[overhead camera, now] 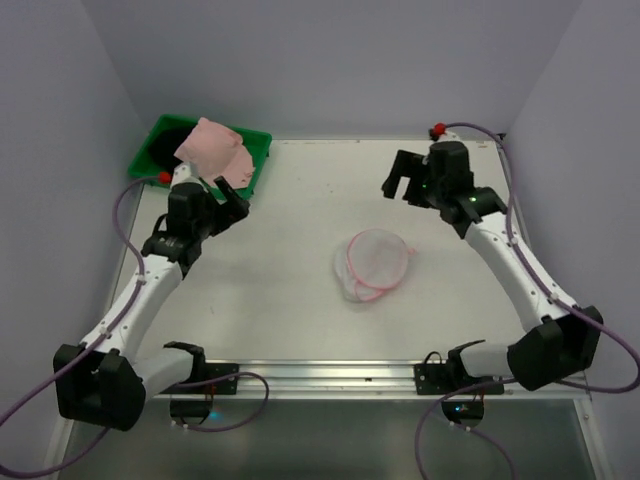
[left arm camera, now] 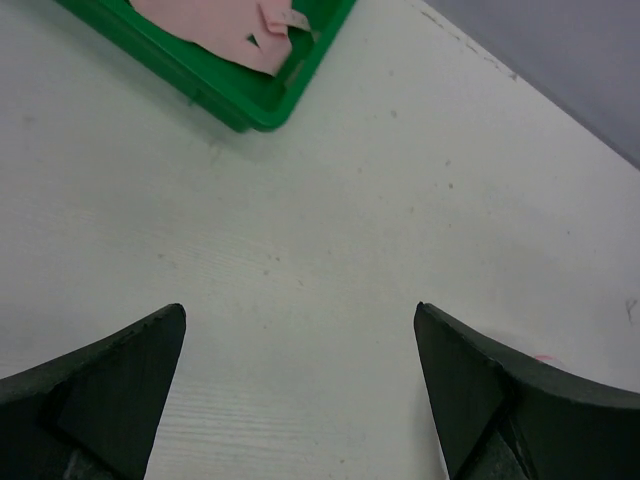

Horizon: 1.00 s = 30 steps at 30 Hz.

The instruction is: Unzip the laundry bag and remove the bra

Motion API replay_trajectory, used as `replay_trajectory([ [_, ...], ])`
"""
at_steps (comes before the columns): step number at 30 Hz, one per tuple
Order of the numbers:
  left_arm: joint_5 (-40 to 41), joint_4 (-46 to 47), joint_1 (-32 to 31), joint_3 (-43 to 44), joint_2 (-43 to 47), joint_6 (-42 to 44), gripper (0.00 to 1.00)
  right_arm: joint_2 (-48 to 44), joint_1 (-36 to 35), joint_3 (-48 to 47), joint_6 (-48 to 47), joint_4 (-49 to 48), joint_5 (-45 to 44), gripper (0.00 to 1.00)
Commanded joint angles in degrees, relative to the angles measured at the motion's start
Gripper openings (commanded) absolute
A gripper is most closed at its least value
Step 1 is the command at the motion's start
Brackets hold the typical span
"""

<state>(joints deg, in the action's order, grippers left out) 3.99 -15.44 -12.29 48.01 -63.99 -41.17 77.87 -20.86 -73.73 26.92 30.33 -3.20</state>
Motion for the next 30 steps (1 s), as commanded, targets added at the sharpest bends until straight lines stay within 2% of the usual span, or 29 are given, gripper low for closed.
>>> replay_trajectory([
  [1, -3.02, -7.30, 7.78, 6.55, 4.73, 8.10, 1.00, -11.38, 6.35, -0.01, -2.48, 2.72, -5.93, 0.99],
  [4, -1.18, -13.88, 9.92, 12.52, 6.41, 11.71, 1.00, -17.03, 9.69, -0.53, -3.97, 5.69, -10.92, 0.99],
  [9, 2.69, -21.02, 10.45, 21.31, 11.16, 16.46, 1.00, -30.91, 9.88, -1.06, -5.91, 8.87, -21.31, 0.99],
  [15, 6.03, -27.53, 9.75, 27.31, 19.06, 20.42, 1.00, -48.30, 9.79, 1.48, -10.21, 8.17, -18.17, 0.99],
  [19, 8.48, -29.82, 7.47, 29.50, 25.82, 22.79, 1.00, -55.87, 9.79, 2.54, -12.50, 8.26, -16.40, 0.99],
  [26, 15.86, -32.28, 6.05, 29.08, 31.81, 21.74, 1.00, -64.68, 9.79, 6.14, -13.38, 8.52, -14.55, 0.99],
  [30, 16.58, -32.72, 6.05, 28.10, 32.96, 21.13, 1.00, -66.52, 9.79, 7.11, -13.82, 8.52, -14.64, 0.99],
])
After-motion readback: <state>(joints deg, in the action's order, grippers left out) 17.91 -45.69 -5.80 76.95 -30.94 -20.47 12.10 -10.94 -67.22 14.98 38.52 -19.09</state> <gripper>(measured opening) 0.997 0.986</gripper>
